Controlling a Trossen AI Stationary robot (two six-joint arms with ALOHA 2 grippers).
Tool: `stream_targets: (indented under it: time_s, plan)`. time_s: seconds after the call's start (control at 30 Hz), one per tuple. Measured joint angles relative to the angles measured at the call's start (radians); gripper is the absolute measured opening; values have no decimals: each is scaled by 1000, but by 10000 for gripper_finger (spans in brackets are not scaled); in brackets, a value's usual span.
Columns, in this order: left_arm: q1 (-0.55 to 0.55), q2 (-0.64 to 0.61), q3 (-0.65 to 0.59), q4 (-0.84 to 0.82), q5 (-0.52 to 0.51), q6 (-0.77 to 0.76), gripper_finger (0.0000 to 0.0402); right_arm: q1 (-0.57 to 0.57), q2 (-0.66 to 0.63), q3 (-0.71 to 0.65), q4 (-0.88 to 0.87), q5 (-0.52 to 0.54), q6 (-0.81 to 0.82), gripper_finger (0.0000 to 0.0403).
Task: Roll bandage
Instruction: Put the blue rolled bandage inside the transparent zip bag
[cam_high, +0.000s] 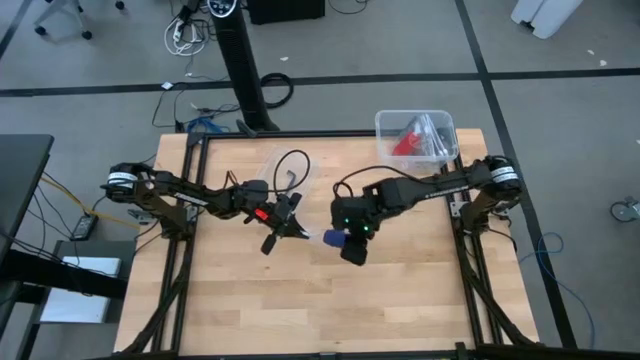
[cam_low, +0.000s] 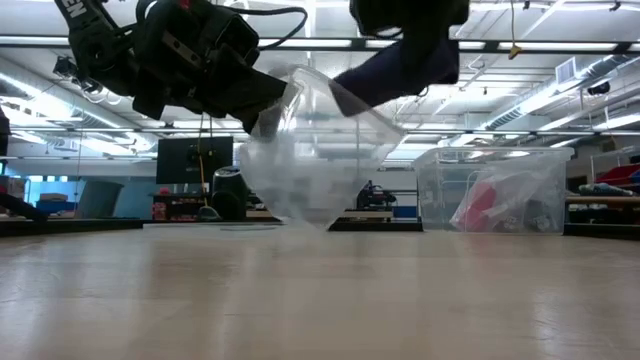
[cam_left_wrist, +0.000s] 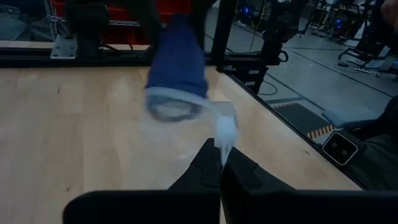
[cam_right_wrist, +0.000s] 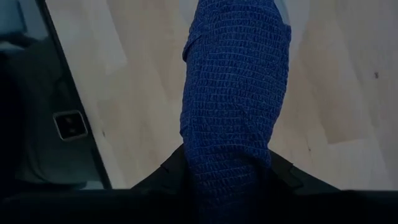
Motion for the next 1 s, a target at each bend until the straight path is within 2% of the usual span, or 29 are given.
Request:
stream_targets:
  time_s: [0.23,0.43,0.77,0.9,1.0]
  plan:
    - [-3,0,34,-51,0,6,0,-70,46,-1,25,-106,-27,108]
    - [-3,3,68,-102,-17,34,0,-82,78,-1,136,-232,-68,107]
    - [-25,3,89,-102,-26,35,0,-94,77,-1,173,-255,-40,105]
    - [-28,3,90,-100,-26,34,0,-95,77,-1,184,-254,34,105]
    - [-28,3,90,-103,-25,34,0,-97,77,-1,182,-259,94,152]
